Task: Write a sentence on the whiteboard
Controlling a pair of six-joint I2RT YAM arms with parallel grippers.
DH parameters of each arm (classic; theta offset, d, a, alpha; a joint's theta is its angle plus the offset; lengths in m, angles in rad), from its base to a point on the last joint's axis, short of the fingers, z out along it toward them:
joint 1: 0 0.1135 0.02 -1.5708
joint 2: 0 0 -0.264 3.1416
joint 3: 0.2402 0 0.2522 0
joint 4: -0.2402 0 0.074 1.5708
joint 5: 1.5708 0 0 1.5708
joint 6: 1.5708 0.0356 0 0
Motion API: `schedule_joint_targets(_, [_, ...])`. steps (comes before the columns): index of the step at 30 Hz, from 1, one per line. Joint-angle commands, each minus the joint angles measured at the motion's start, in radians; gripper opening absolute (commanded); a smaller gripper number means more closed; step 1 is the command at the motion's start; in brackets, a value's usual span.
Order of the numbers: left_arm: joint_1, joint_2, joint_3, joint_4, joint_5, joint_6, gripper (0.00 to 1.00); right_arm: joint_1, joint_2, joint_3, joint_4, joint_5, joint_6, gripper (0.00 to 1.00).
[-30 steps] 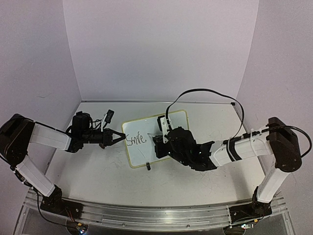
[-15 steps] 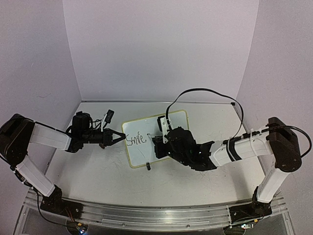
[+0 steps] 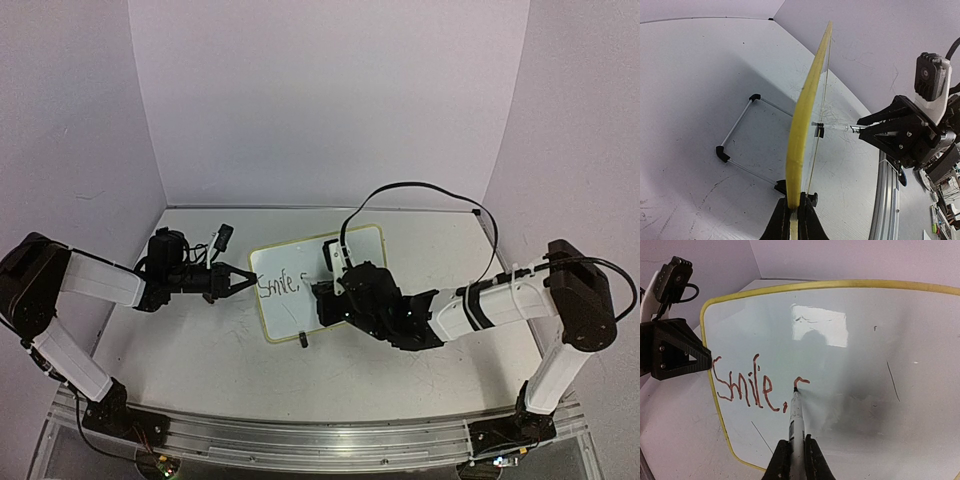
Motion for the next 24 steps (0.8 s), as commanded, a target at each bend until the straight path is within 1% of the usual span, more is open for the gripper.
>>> schedule_joint_targets(1, [-0.006,-0.014,0.016,-0.056,-0.013,0.018,0.0,-0.002,-0.011,-0.013,-0.022,0.01,0.016,0.0])
schedule_joint_targets(13, [-0.005,-0.01,0.019,-0.057,-0.013,0.018,0.0,-0.002,-0.032,-0.028,-0.047,0.066,0.036,0.0])
schedule_joint_targets(24, [-0.005,-0.004,0.024,-0.057,-0.009,0.017,0.0,-0.002,-0.042,-0.042,-0.065,0.067,0.05,0.0])
